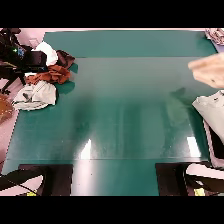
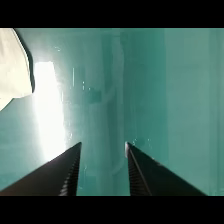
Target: Fold the shirts.
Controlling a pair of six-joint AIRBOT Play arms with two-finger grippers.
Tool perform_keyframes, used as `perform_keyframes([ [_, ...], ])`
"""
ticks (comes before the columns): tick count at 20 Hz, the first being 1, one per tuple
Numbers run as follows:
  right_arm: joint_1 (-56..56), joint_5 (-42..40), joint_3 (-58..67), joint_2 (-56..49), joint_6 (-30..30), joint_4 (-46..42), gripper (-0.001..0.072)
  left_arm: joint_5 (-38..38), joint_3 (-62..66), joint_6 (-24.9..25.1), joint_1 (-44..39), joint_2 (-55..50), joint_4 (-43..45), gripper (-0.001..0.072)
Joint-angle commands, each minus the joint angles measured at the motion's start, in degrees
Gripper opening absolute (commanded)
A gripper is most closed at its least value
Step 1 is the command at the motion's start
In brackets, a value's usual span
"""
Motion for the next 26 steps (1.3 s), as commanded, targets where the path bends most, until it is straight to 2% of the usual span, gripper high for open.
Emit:
perform_keyframes([
  [1, -1.27, 8.59, -0.96, 0.17, -1.53, -11.19, 0.0030, -0.37, 0.07, 0.04, 0.02, 0.02, -0.17, 0.0353],
  [5, -5.97, 18.80, -9.79, 4.13, -0.07, -11.85, 0.0029, -0.35, 0.07, 0.07, 0.02, 0.02, -0.52, 0.0353],
  [13, -18.27, 26.27, -27.74, 19.74, 0.92, -11.82, 0.0032, -0.24, 0.07, 0.11, 0.02, 0.02, -0.76, 0.0353],
  [15, -22.08, 26.14, -32.17, 23.34, 0.92, -11.91, 0.0031, -0.24, 0.07, 0.17, 0.02, 0.02, -0.76, 0.0353],
  [17, -25.77, 25.00, -35.82, 26.21, 0.90, -15.98, 0.0031, -0.26, 0.07, 0.50, 0.02, 0.02, -0.96, 0.0353],
  [20, -30.05, 17.20, -40.39, 28.52, -0.57, -23.71, 0.0032, -0.26, 0.07, 0.52, 0.02, 0.02, -1.18, 0.0354],
  [26, -33.07, 11.45, -41.42, 19.74, -1.18, -21.64, 0.0032, -0.31, 0.07, 0.50, 0.02, 0.02, -1.22, 0.0353],
])
